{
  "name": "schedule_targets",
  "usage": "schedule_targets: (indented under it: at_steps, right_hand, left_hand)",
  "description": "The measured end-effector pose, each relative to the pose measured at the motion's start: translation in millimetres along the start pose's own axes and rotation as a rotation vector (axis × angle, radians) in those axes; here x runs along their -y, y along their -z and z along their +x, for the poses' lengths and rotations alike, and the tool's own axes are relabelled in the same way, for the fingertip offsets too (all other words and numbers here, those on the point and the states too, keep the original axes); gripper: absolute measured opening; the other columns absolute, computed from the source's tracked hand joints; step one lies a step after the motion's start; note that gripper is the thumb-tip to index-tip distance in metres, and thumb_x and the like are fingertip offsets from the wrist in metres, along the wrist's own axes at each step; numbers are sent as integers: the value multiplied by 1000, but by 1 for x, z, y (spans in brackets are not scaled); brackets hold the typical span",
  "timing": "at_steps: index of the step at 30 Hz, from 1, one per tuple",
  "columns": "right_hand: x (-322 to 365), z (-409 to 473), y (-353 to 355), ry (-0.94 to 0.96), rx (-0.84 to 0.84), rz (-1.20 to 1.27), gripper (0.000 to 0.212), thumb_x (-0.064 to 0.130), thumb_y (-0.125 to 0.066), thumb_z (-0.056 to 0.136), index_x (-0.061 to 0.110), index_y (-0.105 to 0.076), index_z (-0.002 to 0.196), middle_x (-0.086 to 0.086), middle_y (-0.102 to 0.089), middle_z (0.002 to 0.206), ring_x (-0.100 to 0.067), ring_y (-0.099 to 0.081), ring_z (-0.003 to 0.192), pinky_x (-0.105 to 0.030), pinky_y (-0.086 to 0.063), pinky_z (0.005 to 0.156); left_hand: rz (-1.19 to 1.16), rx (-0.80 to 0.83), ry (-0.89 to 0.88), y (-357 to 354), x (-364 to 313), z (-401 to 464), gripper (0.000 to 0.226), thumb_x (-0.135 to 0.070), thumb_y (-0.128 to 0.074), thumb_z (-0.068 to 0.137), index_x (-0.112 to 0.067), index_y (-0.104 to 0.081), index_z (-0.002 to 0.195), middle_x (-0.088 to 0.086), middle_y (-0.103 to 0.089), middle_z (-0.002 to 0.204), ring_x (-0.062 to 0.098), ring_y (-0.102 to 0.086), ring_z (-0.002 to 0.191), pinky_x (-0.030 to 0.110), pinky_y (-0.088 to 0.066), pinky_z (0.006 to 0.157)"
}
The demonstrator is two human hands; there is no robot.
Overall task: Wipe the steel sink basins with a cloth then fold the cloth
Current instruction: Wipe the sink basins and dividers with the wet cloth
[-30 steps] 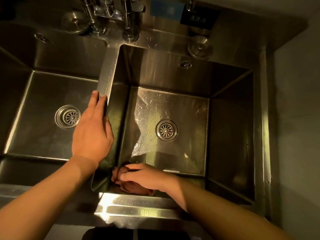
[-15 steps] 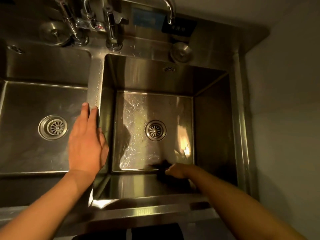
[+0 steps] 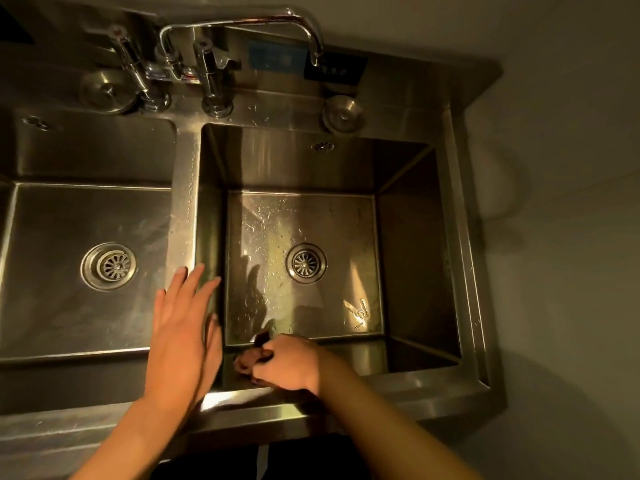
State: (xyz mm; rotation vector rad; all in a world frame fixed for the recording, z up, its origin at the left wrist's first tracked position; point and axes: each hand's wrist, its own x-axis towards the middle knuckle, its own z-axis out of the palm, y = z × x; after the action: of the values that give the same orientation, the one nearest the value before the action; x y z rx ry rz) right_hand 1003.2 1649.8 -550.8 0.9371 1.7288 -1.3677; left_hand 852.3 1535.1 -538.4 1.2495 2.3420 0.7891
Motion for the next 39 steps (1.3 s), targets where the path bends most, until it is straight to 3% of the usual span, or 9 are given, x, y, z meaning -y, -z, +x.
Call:
schedule_targets:
  at_steps: [7,10,14,18,24,28,33,36,39]
  right_hand:
    - [-3,37,-11,6,-23,-1,29,39,-59,88,15,-70,99,-13,-69,99,-33,-65,91,-38,-54,81]
    - [-32,45,1,-90,-38,-38,36,46,-58,89,14,-70,103,-10,-68,99,-30,-65,90,-36,-53,81]
    - [-73,45,20,-235,-75,-136,45,49,-64,91,13,-67,117,-10,-69,107,-26,-65,95,-43,-55,92]
    - [-103,34,37,-292,-107,-251,40,39,-62,97,11,-63,126,-11,-66,116,-27,-64,106,-38,-51,98]
    - [-119,5,61,-275,-159,-341,36,28,-65,96,10,-67,128,-13,-65,124,-30,-63,113,-38,-52,97]
    - [-133,-14,86,-215,-260,-434,34,25,-61,98,11,-64,129,-14,-60,129,-31,-61,115,-32,-49,85]
    - [-148,-32,129,-105,-522,-791,33,19,-61,97,13,-62,130,-13,-49,144,-33,-55,121,-43,-52,99]
    - [-158,-40,156,-111,-587,-1069,35,23,-63,96,17,-64,130,-13,-34,157,-39,-42,136,-52,-42,111]
    - [-159,-39,180,-154,-635,-957,52,22,-55,102,11,-43,151,-17,-23,164,-43,-25,149,-54,-29,121]
  left_hand:
    - [208,124,7,-5,0,-31,62,-29,-37,91,-11,-52,148,9,-31,167,26,-8,161,54,-10,129]
    - [304,122,15,-8,-7,-29,63,-28,-39,88,-7,-55,145,15,-35,164,34,-14,159,60,-17,126]
    - [389,125,1,-15,-11,-27,66,-35,-38,87,-7,-54,145,17,-33,165,41,-15,158,64,-17,123]
    - [360,133,-17,-32,-31,-32,61,-24,-57,86,-6,-56,144,18,-33,164,38,-17,158,66,-20,122]
    - [272,186,-58,-64,-69,-49,56,-30,-38,93,-10,-61,139,9,-44,159,32,-29,154,59,-27,122]
    - [283,246,-52,-75,-79,-48,55,-39,-33,96,-16,-67,133,5,-55,150,29,-43,147,55,-33,118]
    - [251,390,-118,-94,-103,-42,53,-48,-30,97,-26,-69,125,-4,-69,125,21,-61,121,40,-47,103]
    - [174,422,-237,-116,-127,-41,44,-50,-35,100,-29,-68,118,-8,-67,115,16,-62,108,38,-48,94]
    - [179,447,-368,-143,-156,-40,43,-46,-43,94,-21,-76,103,1,-74,102,24,-72,95,39,-58,80]
